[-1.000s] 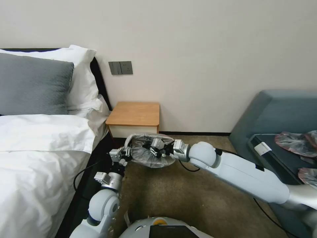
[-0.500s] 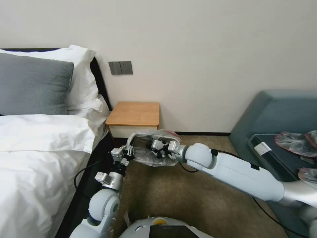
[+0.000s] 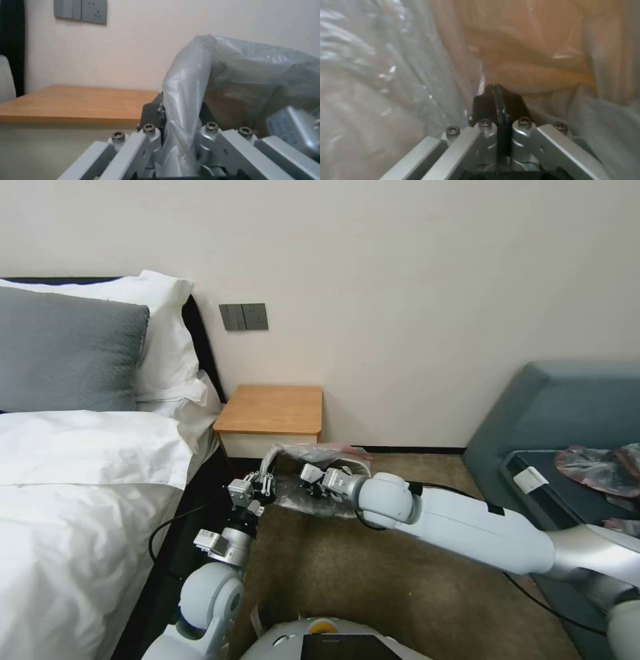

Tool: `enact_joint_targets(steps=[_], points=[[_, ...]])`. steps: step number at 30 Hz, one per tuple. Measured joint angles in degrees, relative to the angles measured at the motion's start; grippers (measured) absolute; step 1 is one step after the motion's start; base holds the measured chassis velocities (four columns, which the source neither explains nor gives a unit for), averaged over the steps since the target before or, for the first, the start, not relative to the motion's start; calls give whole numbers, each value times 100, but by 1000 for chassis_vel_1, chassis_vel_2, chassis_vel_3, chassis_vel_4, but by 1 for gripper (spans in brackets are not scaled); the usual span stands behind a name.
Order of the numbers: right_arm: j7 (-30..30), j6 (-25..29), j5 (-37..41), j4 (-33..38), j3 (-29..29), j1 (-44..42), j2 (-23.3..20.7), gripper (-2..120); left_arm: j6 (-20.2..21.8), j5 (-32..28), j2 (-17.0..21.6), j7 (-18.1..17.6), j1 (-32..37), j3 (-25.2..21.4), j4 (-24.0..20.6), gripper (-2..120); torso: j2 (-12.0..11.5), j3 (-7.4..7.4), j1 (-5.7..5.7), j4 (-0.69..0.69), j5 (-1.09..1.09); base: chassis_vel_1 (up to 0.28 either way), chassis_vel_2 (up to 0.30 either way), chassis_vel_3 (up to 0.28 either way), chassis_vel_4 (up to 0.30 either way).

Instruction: Pick up the garbage bag from the table and place it over the trash can.

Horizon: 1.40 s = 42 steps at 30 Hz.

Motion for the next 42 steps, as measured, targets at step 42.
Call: enact_joint_targets(steps=[42], points=[[440, 293, 1789, 703, 568, -205, -627, 0, -91, -239, -37, -15, -21, -66, 245, 8, 0, 0, 0, -1, 3, 0, 0, 0, 0]])
